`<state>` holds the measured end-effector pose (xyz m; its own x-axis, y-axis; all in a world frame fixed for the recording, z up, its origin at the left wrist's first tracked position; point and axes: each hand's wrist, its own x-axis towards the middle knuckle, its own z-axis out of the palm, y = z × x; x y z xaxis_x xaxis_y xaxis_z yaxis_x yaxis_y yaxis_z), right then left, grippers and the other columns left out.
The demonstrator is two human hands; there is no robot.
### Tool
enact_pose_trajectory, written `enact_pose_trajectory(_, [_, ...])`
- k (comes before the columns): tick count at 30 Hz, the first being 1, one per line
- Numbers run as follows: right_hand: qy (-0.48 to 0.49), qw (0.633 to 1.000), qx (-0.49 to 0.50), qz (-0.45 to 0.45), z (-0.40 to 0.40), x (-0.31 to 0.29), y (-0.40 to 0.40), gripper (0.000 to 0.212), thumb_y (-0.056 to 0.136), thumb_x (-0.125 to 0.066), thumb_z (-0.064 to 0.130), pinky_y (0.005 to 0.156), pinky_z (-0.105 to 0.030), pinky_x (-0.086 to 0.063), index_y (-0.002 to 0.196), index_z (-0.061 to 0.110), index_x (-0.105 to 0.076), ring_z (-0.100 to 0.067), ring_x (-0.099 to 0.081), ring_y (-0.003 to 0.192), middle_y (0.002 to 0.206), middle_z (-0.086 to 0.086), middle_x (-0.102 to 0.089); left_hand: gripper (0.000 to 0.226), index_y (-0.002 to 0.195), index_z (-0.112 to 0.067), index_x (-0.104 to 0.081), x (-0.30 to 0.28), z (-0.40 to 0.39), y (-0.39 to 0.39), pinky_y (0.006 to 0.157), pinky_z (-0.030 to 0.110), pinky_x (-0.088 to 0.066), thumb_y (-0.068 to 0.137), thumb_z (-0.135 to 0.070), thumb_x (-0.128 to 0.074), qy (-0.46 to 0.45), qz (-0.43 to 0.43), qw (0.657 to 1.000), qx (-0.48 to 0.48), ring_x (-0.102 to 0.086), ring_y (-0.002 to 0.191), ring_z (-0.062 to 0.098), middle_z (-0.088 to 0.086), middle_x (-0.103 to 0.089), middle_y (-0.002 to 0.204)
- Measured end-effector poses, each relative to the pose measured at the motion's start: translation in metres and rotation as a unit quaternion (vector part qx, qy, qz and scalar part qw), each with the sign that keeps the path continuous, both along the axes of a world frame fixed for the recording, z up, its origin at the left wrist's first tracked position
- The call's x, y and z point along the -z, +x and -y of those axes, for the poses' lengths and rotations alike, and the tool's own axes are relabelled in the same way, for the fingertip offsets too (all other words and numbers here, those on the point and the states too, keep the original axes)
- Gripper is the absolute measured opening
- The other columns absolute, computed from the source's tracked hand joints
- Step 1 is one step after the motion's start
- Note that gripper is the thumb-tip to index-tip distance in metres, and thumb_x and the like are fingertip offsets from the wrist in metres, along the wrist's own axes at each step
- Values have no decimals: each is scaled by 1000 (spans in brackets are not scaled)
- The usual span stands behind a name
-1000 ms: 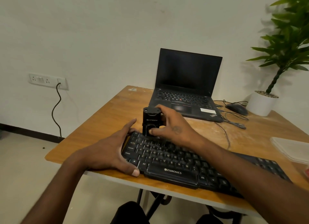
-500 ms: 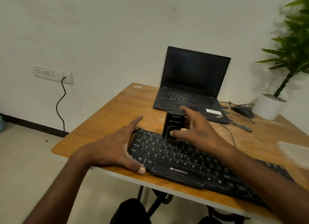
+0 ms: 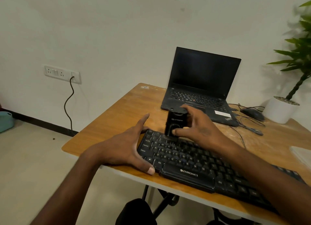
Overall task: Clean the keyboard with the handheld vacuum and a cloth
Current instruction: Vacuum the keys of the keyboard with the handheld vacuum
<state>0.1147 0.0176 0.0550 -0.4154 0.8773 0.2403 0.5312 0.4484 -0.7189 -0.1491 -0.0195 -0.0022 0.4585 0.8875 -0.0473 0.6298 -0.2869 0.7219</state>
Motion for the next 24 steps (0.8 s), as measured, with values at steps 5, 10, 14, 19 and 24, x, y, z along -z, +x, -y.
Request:
enact_pose_trajectory(5, [-8, 1000, 23, 3, 3, 0, 18, 60, 81, -83, 16, 74, -7, -49, 134, 22, -55, 7, -63, 104, 122, 8, -66, 154, 150, -65, 25, 0, -2, 0, 124, 36, -36, 55, -63, -96, 3, 0, 1000, 4, -38, 145, 6, -21, -25, 166])
enact_pose_trajectory(10, [27, 999, -29, -11, 1, 6, -35, 49, 84, -79, 14, 76, -6, -49, 127, 22, -58, -2, -63, 109, 119, 7, -67, 153, 150, -68, 18, -3, -1, 2, 118, 35, -43, 54, -59, -100, 2, 28, 1000, 5, -47, 139, 4, -22, -35, 160])
enact_pose_trajectory(14, [36, 999, -37, -6, -5, 3, -52, 47, 83, -79, 17, 86, -28, -57, 124, 22, -58, -10, -65, 107, 115, 6, -68, 146, 151, -69, 9, -3, -1, 4, 114, 32, -48, 58, -48, -102, 2, 51, 999, 13, -51, 133, -5, -29, -43, 150])
enact_pose_trajectory(19, [-8, 1000, -14, 10, 4, -2, -2, 51, 84, -79, 12, 84, -22, -57, 127, 28, -56, -5, -64, 111, 122, 8, -66, 156, 149, -67, 24, 3, -2, 1, 120, 31, -39, 54, -63, -99, -6, 18, 1000, 5, -43, 140, 2, -27, -29, 160])
enact_pose_trajectory(24, [-42, 997, 66, 23, 11, -7, 74, 65, 80, -84, 18, 106, -47, -49, 135, 33, -53, -9, -62, 121, 125, 8, -67, 154, 147, -70, 23, 2, -4, 0, 120, 32, -38, 50, -70, -96, -1, 11, 1000, 3, -41, 141, 2, -29, -26, 159])
